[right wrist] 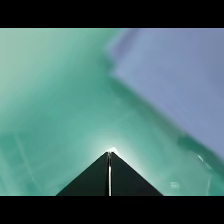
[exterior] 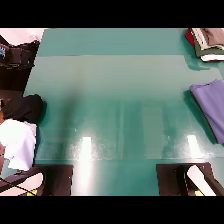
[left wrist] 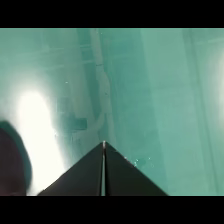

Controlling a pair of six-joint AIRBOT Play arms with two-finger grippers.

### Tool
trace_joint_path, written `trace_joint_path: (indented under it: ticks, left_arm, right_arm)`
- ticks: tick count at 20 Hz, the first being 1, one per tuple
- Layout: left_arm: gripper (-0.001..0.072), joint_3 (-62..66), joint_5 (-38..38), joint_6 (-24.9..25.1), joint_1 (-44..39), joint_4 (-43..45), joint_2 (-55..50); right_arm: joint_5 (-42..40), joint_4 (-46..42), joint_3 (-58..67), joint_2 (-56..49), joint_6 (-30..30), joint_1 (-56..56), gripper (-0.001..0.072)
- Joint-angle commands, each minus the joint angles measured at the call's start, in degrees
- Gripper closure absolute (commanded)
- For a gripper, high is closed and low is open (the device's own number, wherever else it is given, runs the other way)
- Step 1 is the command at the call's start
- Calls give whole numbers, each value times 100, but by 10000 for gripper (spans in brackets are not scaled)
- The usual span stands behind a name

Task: Fold the shirts.

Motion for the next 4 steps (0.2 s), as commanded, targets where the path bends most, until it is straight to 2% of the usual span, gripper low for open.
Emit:
trace_joint_path:
  ticks: [1, 4]
  left_arm:
    - [680, 4, 4, 0, 0, 0, 4]
    - [680, 4, 4, 0, 0, 0, 4]
  right_arm:
    - [-28, 232, -2, 291, -11, 1023, 693]
    - [-24, 223, -2, 398, -11, 1731, 694]
